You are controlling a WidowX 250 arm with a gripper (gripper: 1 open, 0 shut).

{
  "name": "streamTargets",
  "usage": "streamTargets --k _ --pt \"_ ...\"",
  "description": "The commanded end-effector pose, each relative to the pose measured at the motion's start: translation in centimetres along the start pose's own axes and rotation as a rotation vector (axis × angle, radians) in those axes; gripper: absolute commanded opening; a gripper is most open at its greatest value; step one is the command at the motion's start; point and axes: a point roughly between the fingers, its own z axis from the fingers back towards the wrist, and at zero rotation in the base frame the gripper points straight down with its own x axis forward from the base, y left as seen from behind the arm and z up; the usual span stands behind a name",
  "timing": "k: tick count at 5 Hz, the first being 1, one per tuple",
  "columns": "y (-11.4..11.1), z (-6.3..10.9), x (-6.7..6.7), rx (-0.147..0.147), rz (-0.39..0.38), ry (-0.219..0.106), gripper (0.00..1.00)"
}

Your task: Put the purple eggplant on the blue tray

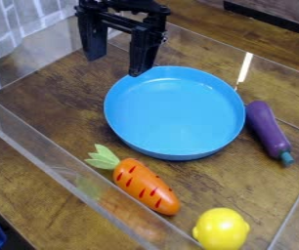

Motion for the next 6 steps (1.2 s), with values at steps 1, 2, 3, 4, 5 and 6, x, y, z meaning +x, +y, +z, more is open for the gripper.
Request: streamTargets --k 1,2,3,4,5,6 --pt "-0.3 -0.6 0.1 -0.005 0.003 0.015 1.00" --pt "-0.7 -1.2 0.3 -0.011 0.011 0.029 1.00" --pt "-1.1 -1.7 0.5 -0.016 0.015 0.039 1.00" --pt "-1.6 -2.1 0.8 -0.023 0.022 0.047 1.00" --pt "-2.3 -2.2 1.4 -0.036 0.048 0.042 1.00" --pt "-2.6 -2.6 1.5 -0.040 0.055 0.048 1.00"
